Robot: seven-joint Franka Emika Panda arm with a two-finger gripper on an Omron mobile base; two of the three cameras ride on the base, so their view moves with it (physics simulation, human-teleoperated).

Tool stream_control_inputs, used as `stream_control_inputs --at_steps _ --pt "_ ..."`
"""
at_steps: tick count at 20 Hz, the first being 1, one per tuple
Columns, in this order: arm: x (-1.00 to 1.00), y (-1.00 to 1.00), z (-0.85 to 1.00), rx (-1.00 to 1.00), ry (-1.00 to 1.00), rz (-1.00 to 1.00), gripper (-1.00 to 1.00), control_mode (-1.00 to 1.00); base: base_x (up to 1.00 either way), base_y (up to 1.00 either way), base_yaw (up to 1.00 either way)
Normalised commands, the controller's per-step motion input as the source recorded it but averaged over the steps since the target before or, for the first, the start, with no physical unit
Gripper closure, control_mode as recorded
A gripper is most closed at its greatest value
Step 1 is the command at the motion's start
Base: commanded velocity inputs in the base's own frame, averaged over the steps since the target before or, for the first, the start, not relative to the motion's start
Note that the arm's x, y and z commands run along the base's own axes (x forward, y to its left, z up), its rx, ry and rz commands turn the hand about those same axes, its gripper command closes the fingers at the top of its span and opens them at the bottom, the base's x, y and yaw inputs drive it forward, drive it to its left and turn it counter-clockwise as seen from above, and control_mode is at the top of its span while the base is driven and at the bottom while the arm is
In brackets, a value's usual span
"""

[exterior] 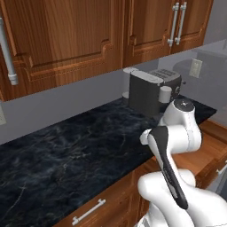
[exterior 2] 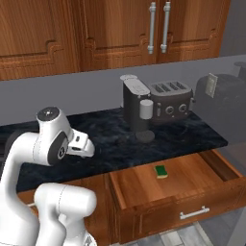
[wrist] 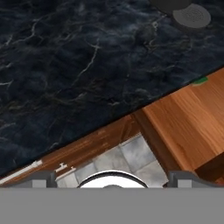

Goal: Restock the sink supplies by placing the sponge and soap dispenser on the counter and next to the sink. Make sure the soap dispenser is upright.

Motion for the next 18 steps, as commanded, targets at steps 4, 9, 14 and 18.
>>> stream_control_inputs --at_steps 4,9,14,18 --pt "0.00 -1.00 -0.10 0.11 0.00 0.00 -1.00 -1.00 0.00 0.00 0.00" --pt "0.00 -1.00 -0.29 0.06 0.00 0.00 -1.00 -1.00 0.00 0.00 0.00" --pt "0.00 -1.00 -0.82 0.01 0.02 0.00 -1.00 -1.00 0.00 0.00 0.00" --pt "0.06 -0.87 -0.57 0.00 0.06 0.00 -1.00 -1.00 0.00 0.00 0.00"
